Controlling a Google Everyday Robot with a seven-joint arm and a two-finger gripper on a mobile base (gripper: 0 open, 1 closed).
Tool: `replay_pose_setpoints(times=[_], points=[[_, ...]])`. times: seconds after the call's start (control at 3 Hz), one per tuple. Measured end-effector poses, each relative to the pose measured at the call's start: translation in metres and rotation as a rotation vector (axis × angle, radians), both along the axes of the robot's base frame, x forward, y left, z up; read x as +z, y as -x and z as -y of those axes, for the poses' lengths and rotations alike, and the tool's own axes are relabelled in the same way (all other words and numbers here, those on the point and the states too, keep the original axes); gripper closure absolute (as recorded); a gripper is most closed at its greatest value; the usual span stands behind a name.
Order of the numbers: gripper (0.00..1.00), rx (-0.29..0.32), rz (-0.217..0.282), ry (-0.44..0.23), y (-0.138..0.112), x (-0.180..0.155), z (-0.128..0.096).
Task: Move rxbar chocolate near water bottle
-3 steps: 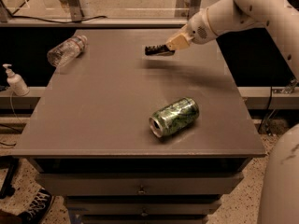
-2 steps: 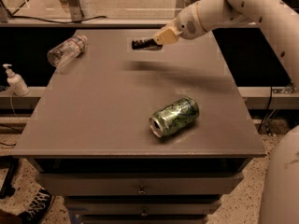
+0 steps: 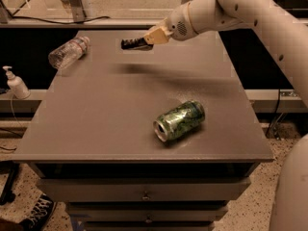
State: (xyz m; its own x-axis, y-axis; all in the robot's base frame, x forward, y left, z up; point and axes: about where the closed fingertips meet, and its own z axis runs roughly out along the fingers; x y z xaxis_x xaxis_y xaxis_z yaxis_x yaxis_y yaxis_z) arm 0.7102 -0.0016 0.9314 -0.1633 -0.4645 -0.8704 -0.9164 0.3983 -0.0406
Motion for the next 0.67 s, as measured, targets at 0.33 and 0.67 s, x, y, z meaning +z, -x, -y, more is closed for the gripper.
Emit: replay_pose_setpoints(times=[0.33, 0.67], points=[[1.0, 0.001, 0.02, -0.008, -0.008, -0.003, -0.021], [1.0, 0.016, 0.04, -0.019, -0.024, -0.014, -0.061]])
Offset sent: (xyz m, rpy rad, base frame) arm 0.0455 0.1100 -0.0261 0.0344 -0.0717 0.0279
